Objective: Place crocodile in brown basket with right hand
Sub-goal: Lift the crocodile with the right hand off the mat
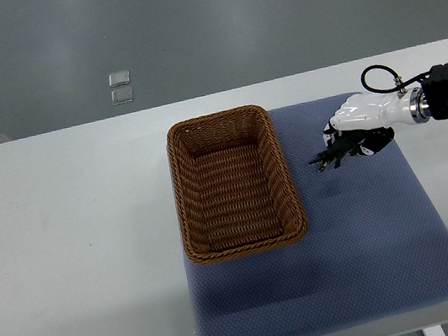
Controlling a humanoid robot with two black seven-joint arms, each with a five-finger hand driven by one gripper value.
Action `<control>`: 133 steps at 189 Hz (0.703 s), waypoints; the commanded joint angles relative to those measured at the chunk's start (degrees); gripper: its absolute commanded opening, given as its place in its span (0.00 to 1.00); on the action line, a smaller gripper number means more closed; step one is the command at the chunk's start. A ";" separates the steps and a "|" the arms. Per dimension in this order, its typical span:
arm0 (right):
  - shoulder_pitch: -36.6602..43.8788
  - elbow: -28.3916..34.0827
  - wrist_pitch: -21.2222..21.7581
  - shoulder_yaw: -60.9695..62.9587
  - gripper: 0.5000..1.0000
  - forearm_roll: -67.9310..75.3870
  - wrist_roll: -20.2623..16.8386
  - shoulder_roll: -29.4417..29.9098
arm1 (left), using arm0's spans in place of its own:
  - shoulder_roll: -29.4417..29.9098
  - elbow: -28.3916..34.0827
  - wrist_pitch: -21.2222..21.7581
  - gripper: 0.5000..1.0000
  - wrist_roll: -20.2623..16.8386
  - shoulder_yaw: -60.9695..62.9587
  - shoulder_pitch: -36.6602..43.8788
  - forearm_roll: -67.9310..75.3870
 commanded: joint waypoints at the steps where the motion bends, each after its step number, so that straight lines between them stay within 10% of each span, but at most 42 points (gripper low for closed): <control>1: 0.51 0.02 0.89 0.03 0.07 1.43 0.00 -0.39 | 0.00 0.00 -0.05 1.00 0.00 0.00 0.01 0.00; 133: 2.36 0.11 3.00 0.03 0.09 1.61 0.18 -0.48 | 0.00 0.00 -0.05 1.00 0.00 0.00 0.01 0.00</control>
